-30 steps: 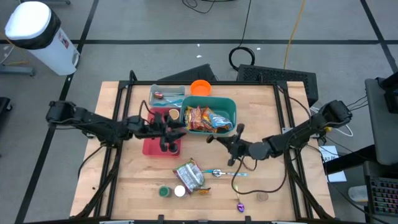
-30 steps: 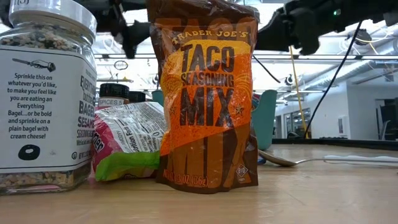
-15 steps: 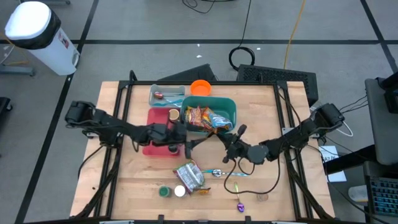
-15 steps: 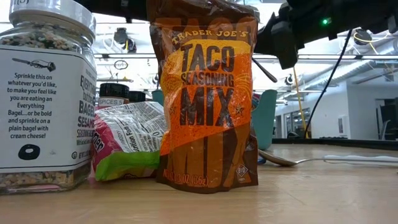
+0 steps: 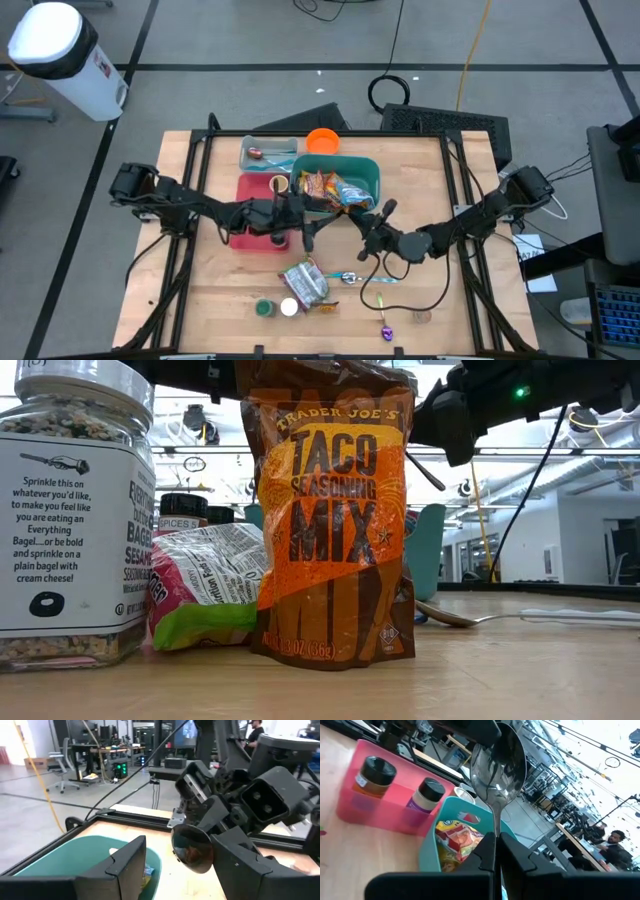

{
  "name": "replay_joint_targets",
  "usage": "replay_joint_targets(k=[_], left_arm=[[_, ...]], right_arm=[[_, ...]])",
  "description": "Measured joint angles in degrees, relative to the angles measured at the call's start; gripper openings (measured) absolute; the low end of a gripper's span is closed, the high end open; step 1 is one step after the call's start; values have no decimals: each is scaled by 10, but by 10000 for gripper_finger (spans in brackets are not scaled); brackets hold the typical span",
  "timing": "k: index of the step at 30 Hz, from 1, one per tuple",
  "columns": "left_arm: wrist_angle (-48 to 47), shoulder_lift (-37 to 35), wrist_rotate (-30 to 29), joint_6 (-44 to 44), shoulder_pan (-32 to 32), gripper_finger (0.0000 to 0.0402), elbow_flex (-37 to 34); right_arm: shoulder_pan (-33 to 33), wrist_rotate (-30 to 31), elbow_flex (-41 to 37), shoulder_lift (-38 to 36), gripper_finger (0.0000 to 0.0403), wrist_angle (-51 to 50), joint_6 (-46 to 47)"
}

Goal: Pick & Place Food Item
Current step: Put the black spoon into the gray bin

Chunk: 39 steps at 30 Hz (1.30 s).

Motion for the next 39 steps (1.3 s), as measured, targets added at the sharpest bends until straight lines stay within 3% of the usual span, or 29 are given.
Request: replay_joint_targets(k=[5, 12, 14, 20, 26, 31, 39], left_arm=[[5, 12, 5, -18, 11, 175, 0], [10, 16, 25, -34, 24, 35, 0], [10, 16, 25, -29, 26, 13, 0], [-26, -7, -2, -5, 17, 8, 0], [-128, -126, -11, 35, 16, 6, 0], [-205, -221, -76, 72, 23, 6, 0], [-216, -343, -86, 50, 118, 4, -72]], right_arm=[[-2, 3, 0, 0, 1, 0, 0], [-10, -16, 0, 0, 1, -3, 14], [-10, -24, 0, -1, 2, -4, 21], [-2, -18, 1, -3, 29, -14, 80], [41, -4, 0, -49, 109, -19, 101], [89, -4, 0, -106, 170, -35, 114], [130, -3, 0, -140, 207, -65, 115]])
